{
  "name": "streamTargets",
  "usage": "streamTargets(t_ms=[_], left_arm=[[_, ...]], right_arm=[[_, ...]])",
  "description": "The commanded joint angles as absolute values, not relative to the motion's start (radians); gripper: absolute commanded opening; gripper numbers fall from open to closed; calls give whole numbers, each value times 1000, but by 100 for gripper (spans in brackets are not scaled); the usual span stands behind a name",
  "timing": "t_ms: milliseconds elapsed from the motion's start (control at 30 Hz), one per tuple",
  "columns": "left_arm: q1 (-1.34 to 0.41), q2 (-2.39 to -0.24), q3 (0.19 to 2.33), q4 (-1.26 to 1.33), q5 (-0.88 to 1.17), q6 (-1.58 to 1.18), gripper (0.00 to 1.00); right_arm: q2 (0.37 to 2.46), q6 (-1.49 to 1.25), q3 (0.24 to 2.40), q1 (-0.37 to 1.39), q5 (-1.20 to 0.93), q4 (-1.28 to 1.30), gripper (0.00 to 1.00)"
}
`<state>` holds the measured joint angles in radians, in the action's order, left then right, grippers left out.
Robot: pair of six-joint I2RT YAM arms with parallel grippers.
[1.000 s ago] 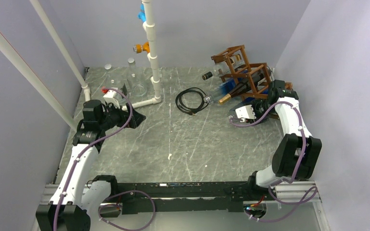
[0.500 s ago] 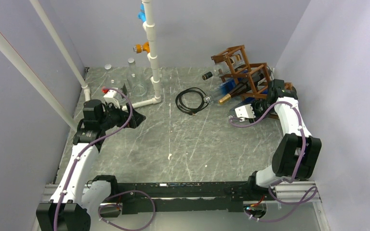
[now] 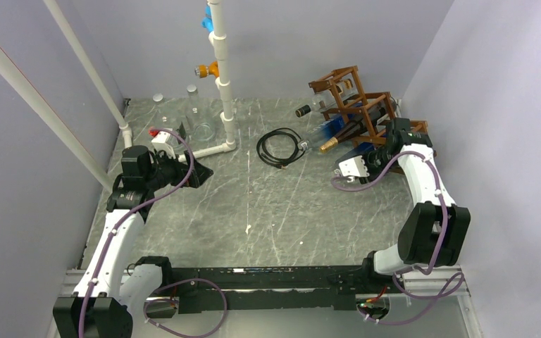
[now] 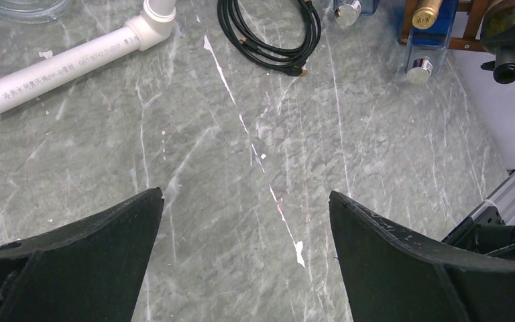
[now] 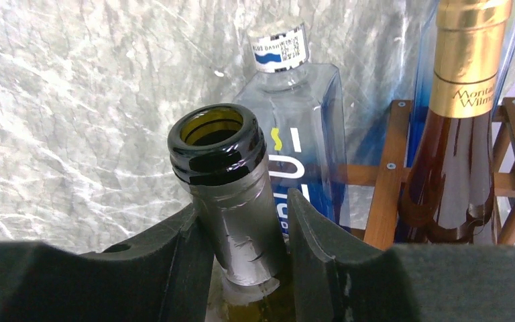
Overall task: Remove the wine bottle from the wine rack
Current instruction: Pick up the wine bottle from the wine rack.
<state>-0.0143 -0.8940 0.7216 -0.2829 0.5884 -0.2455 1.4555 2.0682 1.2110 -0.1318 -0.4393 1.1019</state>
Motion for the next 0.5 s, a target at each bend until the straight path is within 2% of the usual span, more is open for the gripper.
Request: streamTargets(t_ms=[0, 467], left_arm=[[-8, -890, 727, -266, 617, -229, 100], [-8, -887, 727, -267, 618, -231, 100]], right_arm=[[1401, 2255, 1185, -133, -476, 1252, 0], [1327, 2085, 1147, -30, -510, 1262, 0]])
